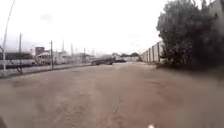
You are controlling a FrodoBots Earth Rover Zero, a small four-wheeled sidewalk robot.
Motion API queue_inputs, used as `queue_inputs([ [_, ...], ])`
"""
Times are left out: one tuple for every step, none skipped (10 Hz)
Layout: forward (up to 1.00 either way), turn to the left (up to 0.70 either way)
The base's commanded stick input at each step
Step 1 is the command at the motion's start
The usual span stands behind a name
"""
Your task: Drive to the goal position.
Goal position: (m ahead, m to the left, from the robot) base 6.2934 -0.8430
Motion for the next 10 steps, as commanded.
queue_inputs([
  [0.50,0.00],
  [0.50,0.00],
  [0.50,0.00],
  [0.50,0.00],
  [0.50,0.00],
  [0.50,0.00],
  [0.50,0.00],
  [0.50,0.00],
  [0.50,0.00],
  [0.50,0.00],
])
